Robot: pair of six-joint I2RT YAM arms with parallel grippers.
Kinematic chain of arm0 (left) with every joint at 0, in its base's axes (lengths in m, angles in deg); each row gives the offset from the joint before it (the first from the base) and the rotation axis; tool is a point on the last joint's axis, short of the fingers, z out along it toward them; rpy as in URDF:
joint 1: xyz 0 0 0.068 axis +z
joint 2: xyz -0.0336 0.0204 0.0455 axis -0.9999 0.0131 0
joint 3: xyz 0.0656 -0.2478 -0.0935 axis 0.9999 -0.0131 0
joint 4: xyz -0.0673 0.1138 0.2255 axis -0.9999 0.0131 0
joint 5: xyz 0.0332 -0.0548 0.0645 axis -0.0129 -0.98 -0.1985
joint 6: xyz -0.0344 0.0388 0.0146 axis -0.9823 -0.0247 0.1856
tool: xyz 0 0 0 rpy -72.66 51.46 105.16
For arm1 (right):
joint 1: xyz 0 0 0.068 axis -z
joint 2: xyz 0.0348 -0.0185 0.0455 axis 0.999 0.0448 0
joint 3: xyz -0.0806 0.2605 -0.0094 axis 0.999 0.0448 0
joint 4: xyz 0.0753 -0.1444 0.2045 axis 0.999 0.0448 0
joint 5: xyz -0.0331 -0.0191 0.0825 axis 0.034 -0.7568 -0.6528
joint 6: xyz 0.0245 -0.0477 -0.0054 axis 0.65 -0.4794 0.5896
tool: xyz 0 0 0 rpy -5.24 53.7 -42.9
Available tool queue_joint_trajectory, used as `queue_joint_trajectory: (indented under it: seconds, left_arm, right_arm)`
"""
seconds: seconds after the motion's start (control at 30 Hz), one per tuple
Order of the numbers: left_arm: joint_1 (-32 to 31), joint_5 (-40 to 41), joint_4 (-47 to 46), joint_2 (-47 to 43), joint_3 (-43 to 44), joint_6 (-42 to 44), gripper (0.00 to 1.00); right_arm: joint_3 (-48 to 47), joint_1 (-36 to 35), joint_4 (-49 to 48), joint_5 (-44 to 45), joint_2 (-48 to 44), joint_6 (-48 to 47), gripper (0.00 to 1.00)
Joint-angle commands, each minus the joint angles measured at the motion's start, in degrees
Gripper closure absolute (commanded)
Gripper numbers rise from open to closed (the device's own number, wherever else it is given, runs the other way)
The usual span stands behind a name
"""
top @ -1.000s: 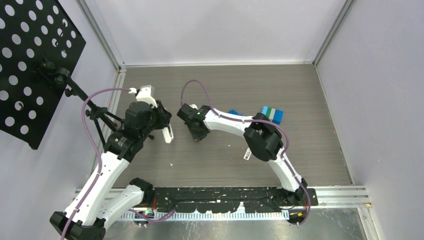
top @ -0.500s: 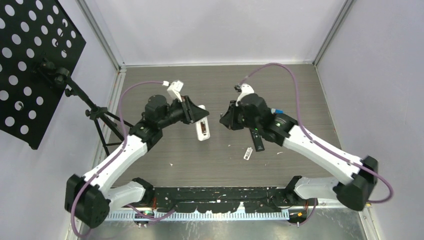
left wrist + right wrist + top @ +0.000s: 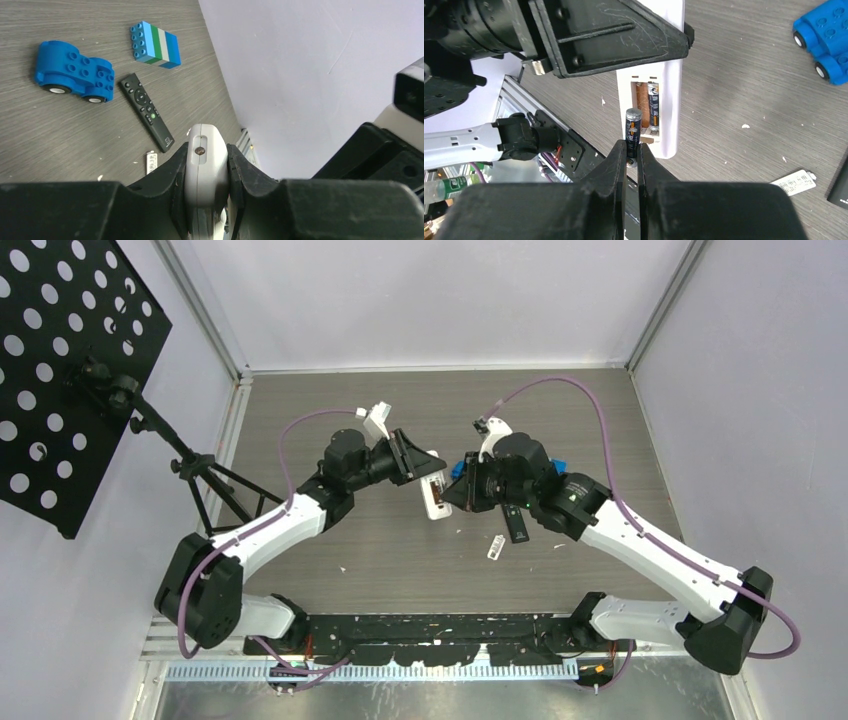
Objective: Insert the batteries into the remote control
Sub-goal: Load the battery into the remote control.
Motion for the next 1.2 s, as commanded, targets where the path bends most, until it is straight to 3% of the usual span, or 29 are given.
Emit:
queue_joint_trajectory:
  seconds: [0.0, 0.23, 0.43, 0.53, 1.17]
  left_arm:
    - [0.3, 0.0, -4.8, 0.6, 0.2, -5.8, 1.0]
    - [0.5, -2.4, -6.1, 1.1, -0.4, -6.8, 1.0]
    - [1.2, -3.9, -7.5, 1.1, -1.0, -8.2, 1.0]
    - [1.5, -4.3, -8.0, 1.4, -1.4, -9.5, 1.0]
    - [2.1, -5.9, -13.0, 2.8, -2.9, -16.8, 1.0]
  right_arm:
    - [-1.7, -0.2, 0.6, -1.9, 1.7, 0.2, 0.9]
    - [-3.3, -0.3, 0.7, -1.6, 5.0, -0.2, 0.89]
    - [-3.7, -0.5, 0.8, -2.4, 6.2, -0.2, 0.75]
    - [-3.6, -0.5, 0.2, -2.8, 6.1, -0.1, 0.74]
    - [-2.2, -0.5, -5.0, 2.4, 7.1, 3.8, 0.87]
